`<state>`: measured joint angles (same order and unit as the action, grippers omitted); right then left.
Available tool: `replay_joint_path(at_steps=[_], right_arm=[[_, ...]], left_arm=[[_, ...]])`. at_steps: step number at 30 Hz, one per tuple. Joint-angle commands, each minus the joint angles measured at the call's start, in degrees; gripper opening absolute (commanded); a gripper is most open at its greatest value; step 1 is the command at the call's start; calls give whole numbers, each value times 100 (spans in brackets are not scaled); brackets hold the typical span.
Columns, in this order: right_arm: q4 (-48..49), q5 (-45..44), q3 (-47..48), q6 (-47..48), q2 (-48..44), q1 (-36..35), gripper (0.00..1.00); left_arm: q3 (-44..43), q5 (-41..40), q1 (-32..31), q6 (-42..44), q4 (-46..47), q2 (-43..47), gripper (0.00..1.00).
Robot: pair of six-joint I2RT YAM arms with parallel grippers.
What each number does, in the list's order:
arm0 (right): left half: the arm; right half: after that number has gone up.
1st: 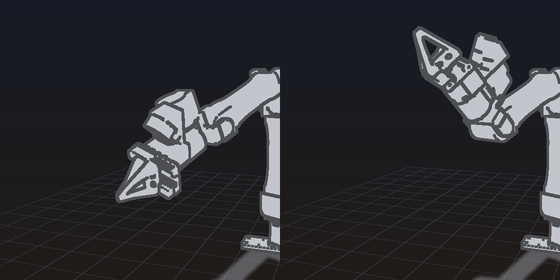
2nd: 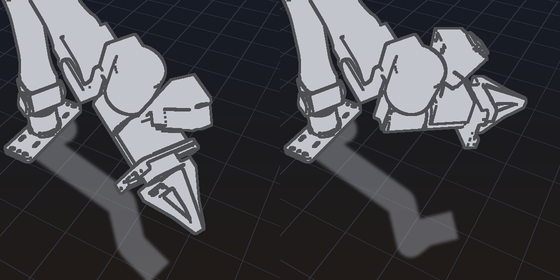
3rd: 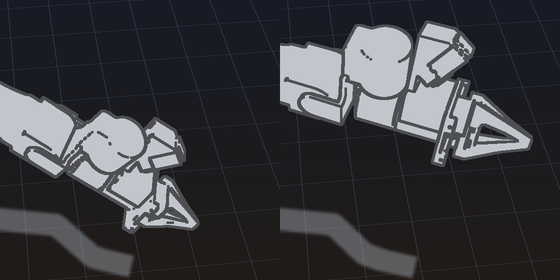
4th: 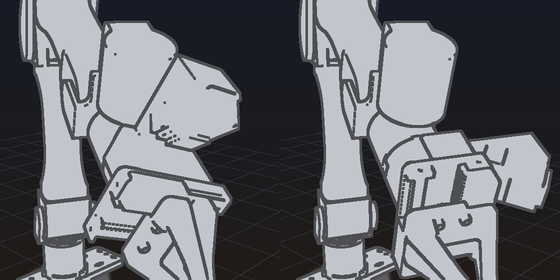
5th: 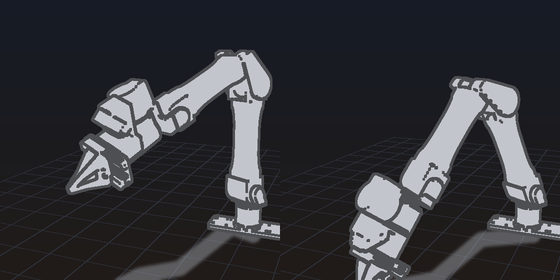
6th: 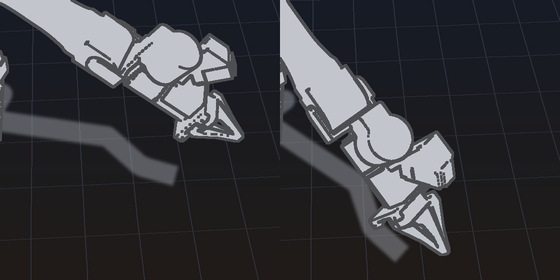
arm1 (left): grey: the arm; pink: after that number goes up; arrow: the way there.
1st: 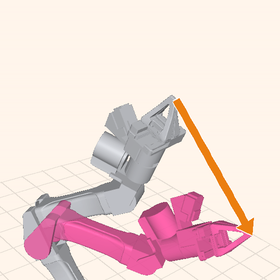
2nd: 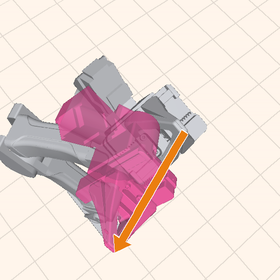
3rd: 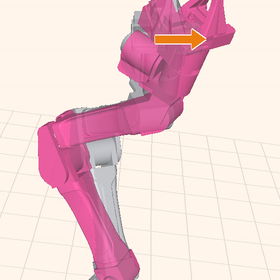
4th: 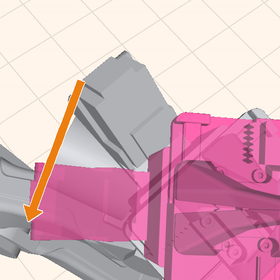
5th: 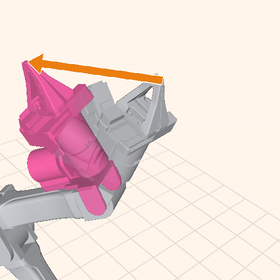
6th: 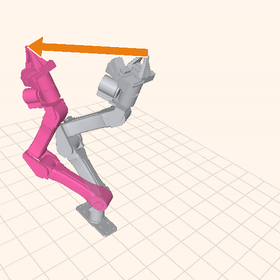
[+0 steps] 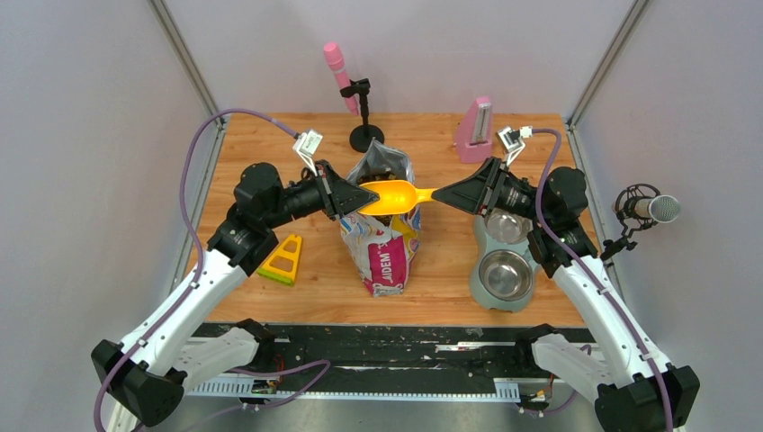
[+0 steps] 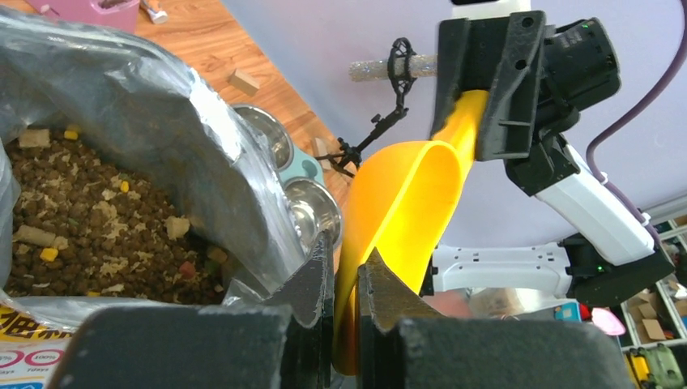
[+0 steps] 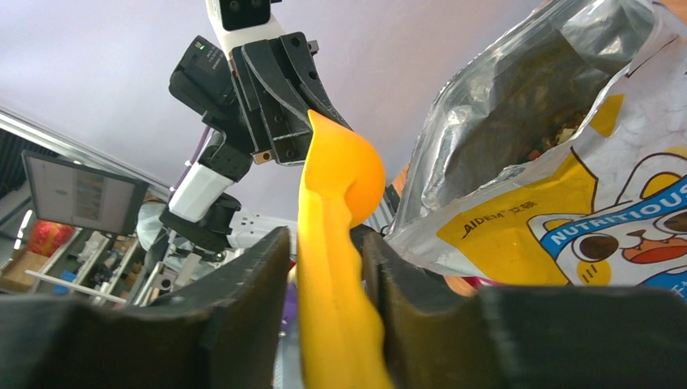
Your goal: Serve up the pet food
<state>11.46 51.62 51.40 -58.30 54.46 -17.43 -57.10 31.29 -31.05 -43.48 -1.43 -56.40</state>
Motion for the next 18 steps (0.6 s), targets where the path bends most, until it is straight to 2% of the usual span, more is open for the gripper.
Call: replay_joint_path(at_steps=[1, 2, 3, 4, 5, 6, 7, 8, 10, 13, 18], right_arm=[[444, 230, 94, -32, -125, -17, 7], [362, 204, 106, -6, -136, -23, 1], [284, 170, 131, 68, -151, -23, 0], [202, 159, 152, 130, -159, -19, 0], [96, 123, 184, 179, -168, -23, 0], [-24, 76, 225, 247, -178, -19, 0], [-159, 13, 274, 328, -186, -21, 0], [-293, -74, 320, 388, -204, -20, 0], [-564, -262, 426, 511, -247, -21, 0], [-974, -490, 630, 731, -251, -23, 0], [-1660, -1133, 843, 1130, -286, -19, 0]], left_arm=[[-196, -547, 59, 195, -383, -141, 0], [-218, -603, 62, 238, -449, -138, 1], [-274, -731, 61, 272, -594, -136, 5], [-310, -796, 58, 339, -669, -130, 21], [-374, -964, 62, 379, -814, -105, 31], [-408, -1062, 67, 467, -893, -89, 58], [-480, -1322, 62, 518, -1065, -48, 72], [-518, -1478, 63, 629, -1164, -25, 92], [-660, -2075, 59, 834, -1500, 12, 99], [-985, -2900, 64, 1221, -2087, -110, 100], [-1770, -3708, 58, 1624, -3093, -723, 100]])
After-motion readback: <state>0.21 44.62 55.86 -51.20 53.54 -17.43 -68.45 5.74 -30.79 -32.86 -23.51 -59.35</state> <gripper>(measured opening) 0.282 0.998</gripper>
